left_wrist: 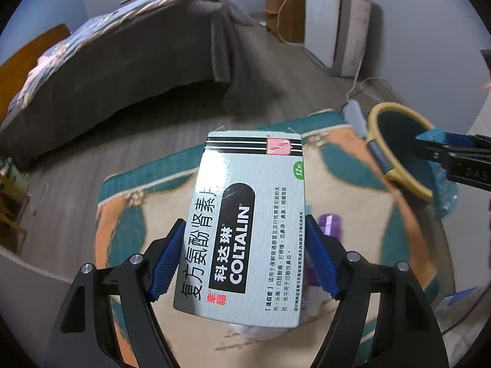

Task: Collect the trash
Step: 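Carry box and blister pack over the bin and open both tools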

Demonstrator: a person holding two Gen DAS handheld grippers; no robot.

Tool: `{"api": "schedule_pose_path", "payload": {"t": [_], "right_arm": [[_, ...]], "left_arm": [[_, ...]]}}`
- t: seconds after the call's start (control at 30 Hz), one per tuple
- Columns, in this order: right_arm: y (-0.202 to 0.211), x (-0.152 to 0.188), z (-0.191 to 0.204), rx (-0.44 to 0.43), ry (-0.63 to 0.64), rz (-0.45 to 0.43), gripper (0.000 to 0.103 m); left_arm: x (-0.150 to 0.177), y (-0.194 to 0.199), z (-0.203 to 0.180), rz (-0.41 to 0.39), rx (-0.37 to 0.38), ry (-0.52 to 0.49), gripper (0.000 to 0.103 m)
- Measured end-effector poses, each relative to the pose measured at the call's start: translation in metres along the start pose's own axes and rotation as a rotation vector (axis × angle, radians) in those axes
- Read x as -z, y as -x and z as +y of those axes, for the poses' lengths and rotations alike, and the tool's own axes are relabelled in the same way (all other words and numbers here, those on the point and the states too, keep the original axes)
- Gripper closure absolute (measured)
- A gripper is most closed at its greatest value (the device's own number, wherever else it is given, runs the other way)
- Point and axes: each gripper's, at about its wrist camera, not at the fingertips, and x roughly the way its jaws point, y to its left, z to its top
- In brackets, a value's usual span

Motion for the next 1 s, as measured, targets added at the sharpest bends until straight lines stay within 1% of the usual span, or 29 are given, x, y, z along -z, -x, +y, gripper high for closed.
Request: {"api": "schedule_pose_path", "payload": {"t": [0.17,0.27,0.37,0.5,0.67,0.83,1.0], "right_arm": [[0.007,-0.01,-0.023,-0.012,-0.059,-0.021,0.035],[0.01,-0.016,-0.04,-0.027,-0.11,-0.024,0.035],[0.012,-0.02,-0.059,-0.031,-0.154,-0.033,0.035],[0.013,-0.026,-0.087,-0.013,-0.195,-0.044,0.035],[0.013,-0.032,-0.126,0.013,-0.258,-0.054,0.035],[0.005,-0.027,-0.161,0.013,-0.35,-0.036,0.035],[-0.003,-0.024,-0.182,0.012,-0.404,-0.027,0.035]], "left_arm": [[-0.009,0.013,-0.023,-0.024,0.015,-0.02,0.027],[-0.016,0.017,-0.042,-0.032,0.025,-0.056,0.027],[-0.024,0.019,-0.063,-0.041,0.05,-0.089,0.027],[-0.037,0.017,-0.095,-0.046,0.103,-0.129,0.027],[-0.053,0.007,-0.135,-0.038,0.161,-0.184,0.027],[-0.068,-0.012,-0.17,-0.001,0.216,-0.228,0.027],[-0.085,-0.037,-0.192,0.034,0.219,-0.259,0.027]]}}
